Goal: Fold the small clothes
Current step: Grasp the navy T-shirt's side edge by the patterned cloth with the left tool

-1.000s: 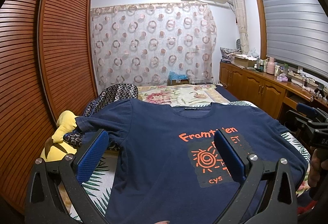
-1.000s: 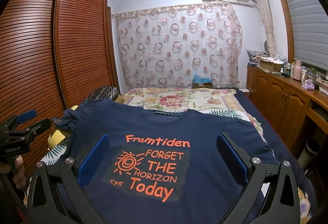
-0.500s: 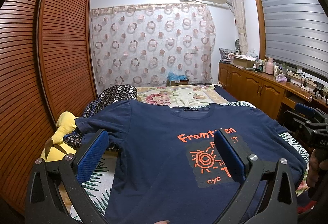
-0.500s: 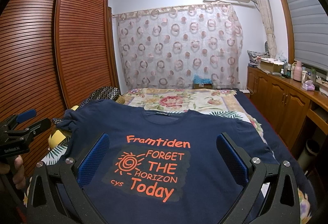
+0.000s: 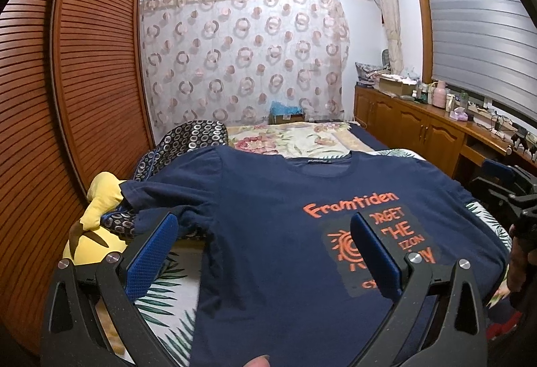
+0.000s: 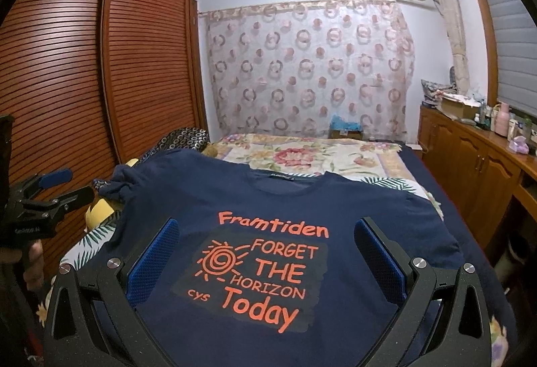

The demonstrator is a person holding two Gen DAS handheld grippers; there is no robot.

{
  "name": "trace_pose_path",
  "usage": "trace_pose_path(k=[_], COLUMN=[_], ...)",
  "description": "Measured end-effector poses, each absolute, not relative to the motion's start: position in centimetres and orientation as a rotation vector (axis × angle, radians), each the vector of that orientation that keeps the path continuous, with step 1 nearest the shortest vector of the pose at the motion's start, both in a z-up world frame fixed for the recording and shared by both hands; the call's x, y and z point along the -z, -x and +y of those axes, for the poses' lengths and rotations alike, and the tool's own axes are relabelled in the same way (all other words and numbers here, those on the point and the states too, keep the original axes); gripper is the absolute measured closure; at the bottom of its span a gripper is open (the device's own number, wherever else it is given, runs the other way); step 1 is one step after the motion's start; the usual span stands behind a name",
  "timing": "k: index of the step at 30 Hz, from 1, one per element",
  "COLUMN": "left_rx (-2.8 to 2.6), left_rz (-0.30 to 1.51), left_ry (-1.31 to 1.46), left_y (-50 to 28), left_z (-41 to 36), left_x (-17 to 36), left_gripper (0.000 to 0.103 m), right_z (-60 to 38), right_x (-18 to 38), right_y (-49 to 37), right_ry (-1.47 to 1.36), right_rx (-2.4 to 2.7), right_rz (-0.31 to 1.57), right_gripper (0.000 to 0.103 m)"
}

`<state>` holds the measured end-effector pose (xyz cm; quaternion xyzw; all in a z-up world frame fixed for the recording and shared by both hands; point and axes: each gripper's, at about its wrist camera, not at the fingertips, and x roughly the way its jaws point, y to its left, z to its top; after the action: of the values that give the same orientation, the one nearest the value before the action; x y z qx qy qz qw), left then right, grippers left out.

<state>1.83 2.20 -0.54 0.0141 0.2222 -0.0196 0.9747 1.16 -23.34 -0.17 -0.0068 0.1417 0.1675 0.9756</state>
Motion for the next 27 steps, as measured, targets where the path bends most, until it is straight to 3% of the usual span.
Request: trace_pose_path(k=[6, 15, 27], left_rx=[0.043, 0.008, -0.053], left_rz=[0.456, 0.518, 0.589], left_ry=[-0.013, 0.019, 0.066], left_y=[-3.0, -6.0, -11.1], left_z=[5.5, 10.6, 16.7], left_x=[1.2, 2.9, 4.0], left_gripper=[0.001, 0.026, 0.047], right_z=[-23.1, -22.1, -21.4], right_x=[0.1, 1.1, 1.6], right_y=[-2.2, -4.7, -7.3], right_ry=[0.032, 0.093, 0.113], right_rx=[-0.363, -0.423, -0.48], right_rz=[0.296, 0.332, 0.425], right_gripper=[0.0, 0.0, 0.0])
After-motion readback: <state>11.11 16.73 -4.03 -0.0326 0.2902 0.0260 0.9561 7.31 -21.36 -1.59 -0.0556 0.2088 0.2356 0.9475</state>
